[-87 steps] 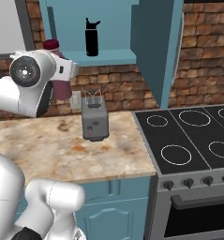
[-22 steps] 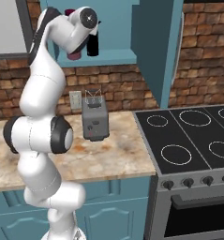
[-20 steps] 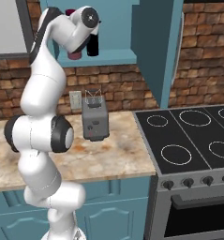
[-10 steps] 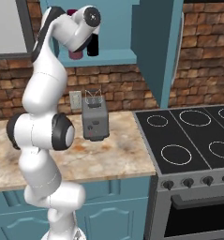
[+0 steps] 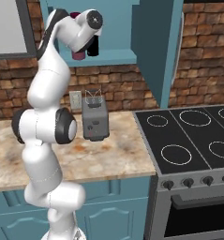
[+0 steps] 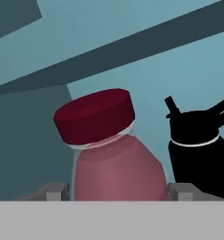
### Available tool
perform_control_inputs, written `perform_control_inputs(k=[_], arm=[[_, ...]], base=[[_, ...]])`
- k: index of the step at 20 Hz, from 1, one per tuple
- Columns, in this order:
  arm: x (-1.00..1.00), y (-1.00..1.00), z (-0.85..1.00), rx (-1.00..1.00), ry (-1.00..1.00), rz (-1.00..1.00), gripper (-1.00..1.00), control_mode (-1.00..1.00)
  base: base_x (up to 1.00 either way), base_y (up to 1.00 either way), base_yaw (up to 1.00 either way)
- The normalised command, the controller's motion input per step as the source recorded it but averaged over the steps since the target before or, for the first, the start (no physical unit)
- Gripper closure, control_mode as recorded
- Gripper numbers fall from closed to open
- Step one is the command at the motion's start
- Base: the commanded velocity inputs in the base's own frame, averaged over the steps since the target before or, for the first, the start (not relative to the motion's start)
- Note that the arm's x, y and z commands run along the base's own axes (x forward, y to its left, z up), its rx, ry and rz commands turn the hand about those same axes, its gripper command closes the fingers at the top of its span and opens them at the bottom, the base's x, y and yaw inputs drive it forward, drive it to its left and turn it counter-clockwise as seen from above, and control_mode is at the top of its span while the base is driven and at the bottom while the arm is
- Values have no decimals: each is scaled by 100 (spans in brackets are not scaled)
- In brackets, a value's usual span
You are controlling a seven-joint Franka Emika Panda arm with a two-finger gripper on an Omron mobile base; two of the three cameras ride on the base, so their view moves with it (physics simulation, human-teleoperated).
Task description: Pick the juice, water bottle from the counter and place them in the open cabinet.
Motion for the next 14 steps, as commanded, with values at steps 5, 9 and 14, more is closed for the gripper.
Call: perform_control_inputs(k=[5, 9, 14], arm=[[28, 2, -3, 0, 0, 0, 100, -100], [16, 10, 0, 0, 0, 0, 100, -100], [15, 14, -1, 0, 0, -1, 100, -100]], base=[[0, 0, 0], [0, 0, 0], [0, 0, 0]])
